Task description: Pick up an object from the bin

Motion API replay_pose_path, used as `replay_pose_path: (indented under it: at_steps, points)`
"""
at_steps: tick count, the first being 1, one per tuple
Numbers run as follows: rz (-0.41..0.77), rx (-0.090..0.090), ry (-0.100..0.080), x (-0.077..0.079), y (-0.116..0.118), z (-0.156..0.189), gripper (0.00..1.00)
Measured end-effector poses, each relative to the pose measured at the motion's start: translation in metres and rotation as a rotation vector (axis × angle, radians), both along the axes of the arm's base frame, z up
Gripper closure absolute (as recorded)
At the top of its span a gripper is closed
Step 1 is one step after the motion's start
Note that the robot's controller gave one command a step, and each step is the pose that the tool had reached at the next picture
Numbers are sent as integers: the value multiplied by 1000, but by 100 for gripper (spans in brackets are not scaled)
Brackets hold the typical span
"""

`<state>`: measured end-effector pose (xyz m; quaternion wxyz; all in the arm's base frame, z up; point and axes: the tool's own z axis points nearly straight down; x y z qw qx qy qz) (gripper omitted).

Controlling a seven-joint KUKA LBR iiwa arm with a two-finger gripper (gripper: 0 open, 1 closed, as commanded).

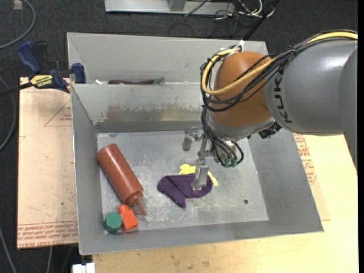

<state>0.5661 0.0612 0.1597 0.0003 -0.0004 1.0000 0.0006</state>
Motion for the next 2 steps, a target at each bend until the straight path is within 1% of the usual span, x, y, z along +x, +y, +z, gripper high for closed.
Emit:
replay_pose_path:
  at_steps: [1, 2]
  points:
    - [-32, 2, -8, -4, -7, -32, 0]
    - [25, 0, 5, -13, -18, -72, 0]
